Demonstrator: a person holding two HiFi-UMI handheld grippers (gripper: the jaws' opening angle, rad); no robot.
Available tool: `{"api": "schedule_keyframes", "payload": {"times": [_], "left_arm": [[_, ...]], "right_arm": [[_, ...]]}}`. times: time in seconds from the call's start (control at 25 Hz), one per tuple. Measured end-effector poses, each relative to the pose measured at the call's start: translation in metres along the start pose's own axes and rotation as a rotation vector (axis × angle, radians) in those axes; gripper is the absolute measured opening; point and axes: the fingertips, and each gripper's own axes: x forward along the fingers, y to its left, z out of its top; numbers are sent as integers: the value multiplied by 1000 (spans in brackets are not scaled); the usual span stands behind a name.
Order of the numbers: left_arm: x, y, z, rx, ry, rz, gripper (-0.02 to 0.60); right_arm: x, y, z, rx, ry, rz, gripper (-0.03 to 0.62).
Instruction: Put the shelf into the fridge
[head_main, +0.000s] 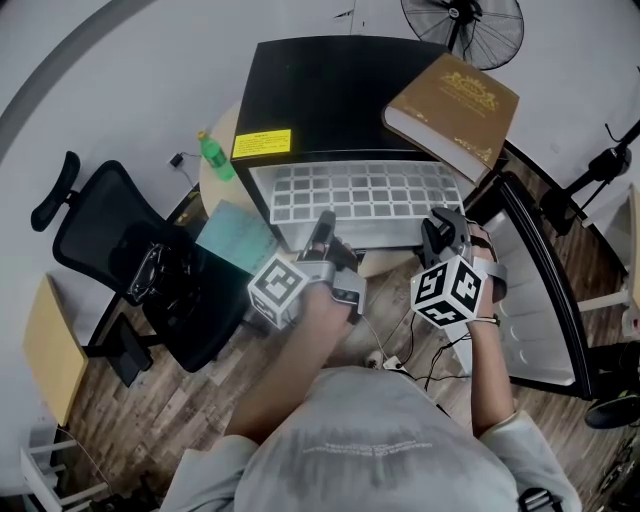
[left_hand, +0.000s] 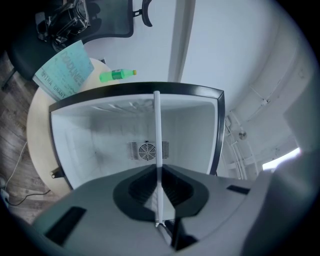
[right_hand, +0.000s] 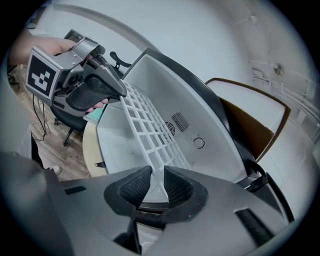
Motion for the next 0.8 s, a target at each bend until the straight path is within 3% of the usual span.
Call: {"api": "schedule_keyframes", "payload": {"times": [0.2, 0.32, 0.8], "left_arm": [[4, 0, 3, -6, 1, -1, 40], [7, 0, 4, -10, 2, -7, 40], [26, 2, 12, -6, 18, -16, 40]], "right_arm": [[2, 3, 15, 24, -18, 32, 92], [7, 9, 27, -14, -27, 30, 92], [28, 3, 31, -5, -16, 26, 75]]}}
